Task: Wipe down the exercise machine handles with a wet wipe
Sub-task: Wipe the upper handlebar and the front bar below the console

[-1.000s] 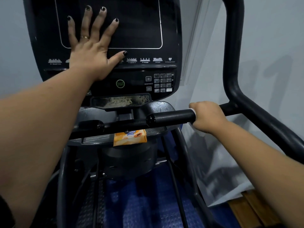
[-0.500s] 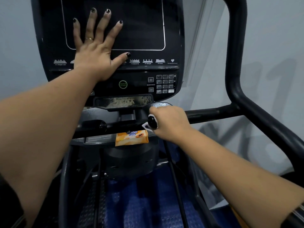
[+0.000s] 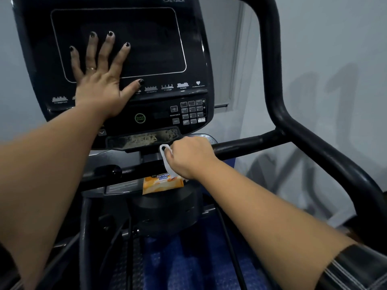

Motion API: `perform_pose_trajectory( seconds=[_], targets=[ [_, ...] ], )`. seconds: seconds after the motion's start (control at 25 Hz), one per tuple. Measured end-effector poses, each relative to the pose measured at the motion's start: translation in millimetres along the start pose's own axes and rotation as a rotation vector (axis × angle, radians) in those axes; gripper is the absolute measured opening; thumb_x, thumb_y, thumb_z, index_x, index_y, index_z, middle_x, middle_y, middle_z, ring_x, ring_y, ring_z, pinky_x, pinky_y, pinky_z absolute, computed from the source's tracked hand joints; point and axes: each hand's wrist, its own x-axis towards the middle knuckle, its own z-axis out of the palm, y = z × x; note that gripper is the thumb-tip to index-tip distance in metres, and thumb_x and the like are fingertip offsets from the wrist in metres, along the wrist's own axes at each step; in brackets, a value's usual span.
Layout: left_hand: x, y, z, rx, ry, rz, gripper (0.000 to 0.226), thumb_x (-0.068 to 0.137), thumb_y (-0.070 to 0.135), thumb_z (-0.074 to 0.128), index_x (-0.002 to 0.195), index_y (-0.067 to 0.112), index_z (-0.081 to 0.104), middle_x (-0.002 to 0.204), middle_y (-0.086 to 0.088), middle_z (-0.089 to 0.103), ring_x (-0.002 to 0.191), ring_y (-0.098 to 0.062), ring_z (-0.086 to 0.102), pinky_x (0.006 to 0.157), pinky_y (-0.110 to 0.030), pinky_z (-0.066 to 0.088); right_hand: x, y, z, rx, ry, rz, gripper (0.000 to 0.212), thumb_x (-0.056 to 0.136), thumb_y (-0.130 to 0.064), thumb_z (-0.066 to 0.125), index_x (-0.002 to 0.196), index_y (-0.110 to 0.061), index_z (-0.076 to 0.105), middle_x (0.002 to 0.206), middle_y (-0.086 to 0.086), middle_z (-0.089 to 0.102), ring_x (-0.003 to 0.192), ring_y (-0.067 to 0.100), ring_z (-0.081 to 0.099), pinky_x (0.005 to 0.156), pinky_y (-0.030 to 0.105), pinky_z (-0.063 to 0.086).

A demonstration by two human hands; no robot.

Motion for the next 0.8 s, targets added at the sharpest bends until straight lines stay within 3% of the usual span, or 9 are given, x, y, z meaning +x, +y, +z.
perform_pose_trajectory(
  seconds=[0.08,0.2,0.32,0.4,0.48,0.56,0.64,0.8],
  targets=[
    [-0.1,-0.4,-0.4,-0.008,0.004,-0.002,0.075,0.093,0.069,0.031,0.154,0.037,0.005,0.165,0.005,-0.006,0.151,-0.026,-0.013,0.117,-0.062,-0.004,-8.9,6.5,8.4,0.021,0.157,-0.066,0.046,0.103,-0.04,0.031,0.077,-0.016,0.061,0.075,0.004,0.064,0.07,0.028,0.06,0.061,0.032,0.029],
    [-0.6,-0.5,1.3,-0.009,0.015,-0.001,0.074,0.093,0.069,0.031,0.154,0.037,0.006,0.165,0.005,-0.006,0.151,-0.026,-0.012,0.117,-0.061,-0.005,-19.4,37.4,21.1,-0.068,0.314,-0.163,0.048,0.096,-0.052,0.031,0.072,-0.018,0.055,0.064,0.001,0.059,0.058,0.026,0.057,0.058,0.03,0.025],
    [-0.2,-0.7,2.8,-0.011,0.01,0.005,0.075,0.093,0.07,0.03,0.154,0.036,0.005,0.165,0.004,-0.006,0.151,-0.026,-0.013,0.117,-0.061,-0.006,-34.8,86.9,22.3,-0.075,0.226,-0.067,0.071,0.094,-0.066,0.007,0.081,-0.017,0.056,0.074,0.002,0.057,0.068,0.026,0.053,0.064,0.034,0.025],
    [-0.4,-1.3,3.4,-0.016,0.023,0.009,0.075,0.092,0.07,0.03,0.154,0.035,0.005,0.165,0.003,-0.006,0.151,-0.027,-0.012,0.117,-0.062,-0.005,-49.9,113.0,24.3,-0.112,0.179,-0.004,0.075,0.094,-0.066,0.008,0.097,-0.012,0.061,0.086,0.004,0.056,0.079,0.027,0.051,0.077,0.037,0.032],
    [-0.4,-1.9,3.7,-0.013,0.033,0.013,0.076,0.092,0.071,0.03,0.154,0.035,0.005,0.165,0.003,-0.005,0.151,-0.028,-0.011,0.117,-0.063,-0.003,-61.6,126.4,29.0,-0.171,0.207,0.02,0.049,0.094,-0.043,0.031,0.112,-0.008,0.059,0.097,0.007,0.055,0.089,0.03,0.052,0.09,0.04,0.036],
    [-0.2,-2.5,3.9,-0.009,0.034,0.018,0.076,0.092,0.072,0.029,0.154,0.035,0.005,0.165,0.003,-0.005,0.151,-0.028,-0.01,0.117,-0.064,-0.001,-59.7,127.9,25.7,-0.192,0.219,0.07,0.036,0.079,-0.008,0.042,0.112,-0.008,0.058,0.098,0.008,0.055,0.091,0.032,0.053,0.089,0.038,0.037],
    [-0.1,-2.5,4.4,-0.002,0.035,0.017,0.076,0.092,0.072,0.028,0.154,0.035,0.005,0.165,0.003,-0.005,0.151,-0.028,-0.01,0.116,-0.065,-0.001,-46.4,122.2,6.3,-0.209,0.058,0.179,0.036,0.072,0.003,0.05,0.101,-0.016,0.057,0.091,0.003,0.058,0.089,0.03,0.056,0.08,0.035,0.039],
    [0.1,-1.7,4.2,-0.007,0.034,0.017,0.077,0.092,0.072,0.029,0.155,0.033,0.006,0.165,0.001,-0.005,0.151,-0.029,-0.011,0.116,-0.065,-0.003,-19.2,121.0,-21.5,-0.185,-0.304,0.236,0.017,0.071,-0.012,0.061,0.08,-0.026,0.056,0.068,-0.006,0.052,0.076,0.026,0.057,0.064,0.03,0.042]
  ],
)
